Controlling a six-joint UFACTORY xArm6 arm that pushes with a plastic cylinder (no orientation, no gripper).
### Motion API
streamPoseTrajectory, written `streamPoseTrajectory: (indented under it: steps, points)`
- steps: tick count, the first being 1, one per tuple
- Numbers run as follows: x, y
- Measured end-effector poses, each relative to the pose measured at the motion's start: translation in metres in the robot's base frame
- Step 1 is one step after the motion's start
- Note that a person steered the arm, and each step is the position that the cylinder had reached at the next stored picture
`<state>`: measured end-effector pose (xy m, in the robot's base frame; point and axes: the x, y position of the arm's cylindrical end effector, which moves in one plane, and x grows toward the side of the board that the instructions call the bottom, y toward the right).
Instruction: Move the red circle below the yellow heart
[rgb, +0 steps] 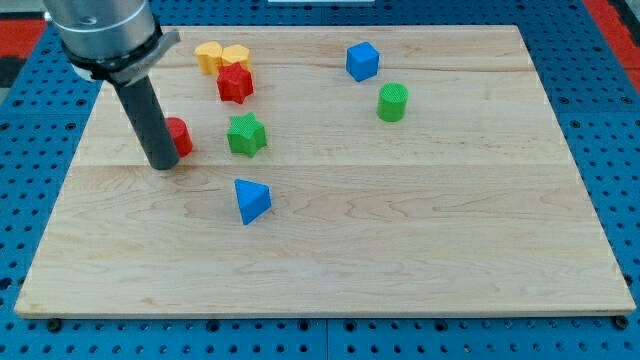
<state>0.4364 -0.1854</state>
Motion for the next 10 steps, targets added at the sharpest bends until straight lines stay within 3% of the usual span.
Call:
streamPoseTrajectory:
  steps: [4, 6, 8, 10]
  points:
    - [-0.063, -0.006]
    - [-0.035, 0.013]
    - [-0.077, 0.024]
    - [-0.088, 0.010]
